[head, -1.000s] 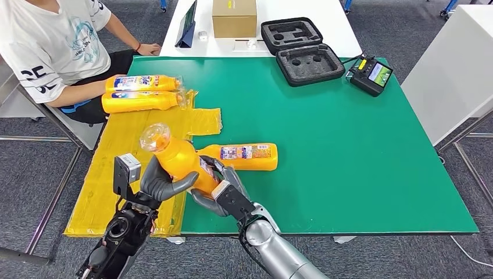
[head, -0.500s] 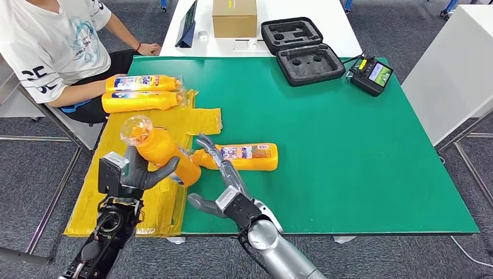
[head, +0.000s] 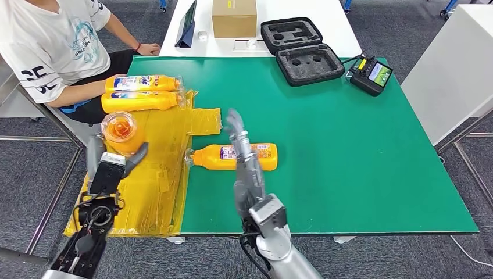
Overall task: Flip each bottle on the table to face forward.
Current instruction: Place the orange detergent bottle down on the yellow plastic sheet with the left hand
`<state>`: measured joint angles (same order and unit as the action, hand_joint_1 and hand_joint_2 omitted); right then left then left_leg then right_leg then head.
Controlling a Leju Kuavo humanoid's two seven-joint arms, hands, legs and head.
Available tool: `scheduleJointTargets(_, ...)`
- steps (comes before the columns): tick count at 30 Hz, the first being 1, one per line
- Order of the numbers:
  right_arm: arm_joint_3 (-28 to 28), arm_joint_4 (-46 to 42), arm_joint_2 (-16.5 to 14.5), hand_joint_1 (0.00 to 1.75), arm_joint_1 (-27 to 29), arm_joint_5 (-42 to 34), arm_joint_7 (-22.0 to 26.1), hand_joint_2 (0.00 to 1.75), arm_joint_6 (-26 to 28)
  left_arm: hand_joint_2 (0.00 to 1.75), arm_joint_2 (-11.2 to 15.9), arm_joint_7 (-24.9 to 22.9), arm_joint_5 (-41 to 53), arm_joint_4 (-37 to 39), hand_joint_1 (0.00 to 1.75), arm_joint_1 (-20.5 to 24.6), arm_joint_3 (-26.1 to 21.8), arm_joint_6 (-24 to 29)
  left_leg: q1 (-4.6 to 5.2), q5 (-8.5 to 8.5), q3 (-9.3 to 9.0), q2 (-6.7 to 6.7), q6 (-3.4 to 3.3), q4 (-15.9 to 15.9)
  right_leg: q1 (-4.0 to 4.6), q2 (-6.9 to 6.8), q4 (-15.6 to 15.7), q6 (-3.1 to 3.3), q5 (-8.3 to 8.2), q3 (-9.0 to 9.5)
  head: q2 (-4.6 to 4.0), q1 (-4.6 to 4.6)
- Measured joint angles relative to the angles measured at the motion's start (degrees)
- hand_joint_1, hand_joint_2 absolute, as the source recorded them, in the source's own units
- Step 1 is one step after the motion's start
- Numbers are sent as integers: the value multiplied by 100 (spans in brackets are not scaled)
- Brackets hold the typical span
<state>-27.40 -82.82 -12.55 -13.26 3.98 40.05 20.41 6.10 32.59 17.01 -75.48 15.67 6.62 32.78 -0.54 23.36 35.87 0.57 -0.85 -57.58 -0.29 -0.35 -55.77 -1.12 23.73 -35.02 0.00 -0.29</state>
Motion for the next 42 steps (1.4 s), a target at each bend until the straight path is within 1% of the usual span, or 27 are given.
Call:
scheduleJointTargets(1, -8, -144, 0, 0, 26, 1, 2, 175, 126, 175, 43, -81, 267, 89, 175, 64, -66, 33, -1, 0, 0, 0, 0, 0, 1, -1, 0, 0, 0, 0, 0, 0)
scheduleJointTargets(5, -49, -499, 2, 0, 71, 65, 3, 175, 447, 175, 147, -373, 803, 594, 175, 415, -189, -278, -3, -2, 0, -2, 1, 0, 3, -1, 0, 1, -1, 1, 0, 1)
scheduleJointTargets(10, -51, -673, 4, 0, 107, 74, 3, 175, 525, 175, 155, -455, 980, 1050, 175, 750, -235, -304, -1, -4, 0, -1, 1, -1, 3, 0, 0, 0, -3, 3, 0, 1)
scheduleJointTargets(22, -51, -758, 44, 0, 125, 74, 3, 175, 530, 175, 155, -457, 990, 1337, 175, 902, -247, -306, -4, -2, 1, -1, 2, 0, 3, 0, 0, 1, -1, 0, 0, 1)
scheduleJointTargets(27, -55, -767, 50, 0, 126, 113, 3, 175, 601, 175, 155, -562, 1250, 1394, 175, 926, -245, -281, -4, -3, 1, -1, 2, 0, 4, 0, 0, 2, -1, 1, 0, 0)
scheduleJointTargets(30, -54, -747, 51, 0, 118, 202, -7, 175, 676, 175, 158, -777, 1536, 1481, 175, 1009, -242, -335, -4, -3, 1, -3, 2, 0, 4, -1, 0, 2, -1, 1, 0, 1)
scheduleJointTargets(32, -45, -674, 50, 0, 92, 309, -49, 175, 699, 175, 173, -972, 1836, 1631, 175, 1133, -237, -466, -4, -3, 1, -3, 2, 0, 3, -1, 0, 1, -2, 1, 0, 1)
scheduleJointTargets(39, 91, -241, 46, 0, -4, 528, -212, 175, 482, 175, 225, -1485, 2780, 2442, 175, 1606, -56, -983, -4, -4, 1, -2, 2, 0, 4, 0, -1, 1, -2, 1, 0, 1)
scheduleJointTargets(42, 132, -75, 38, 0, -24, 574, -253, 175, 329, 175, 265, -1867, 3435, 2834, 175, 1819, 170, -1451, -4, -4, 2, -2, 2, -1, 3, -1, -1, 1, -2, 1, 0, 1)
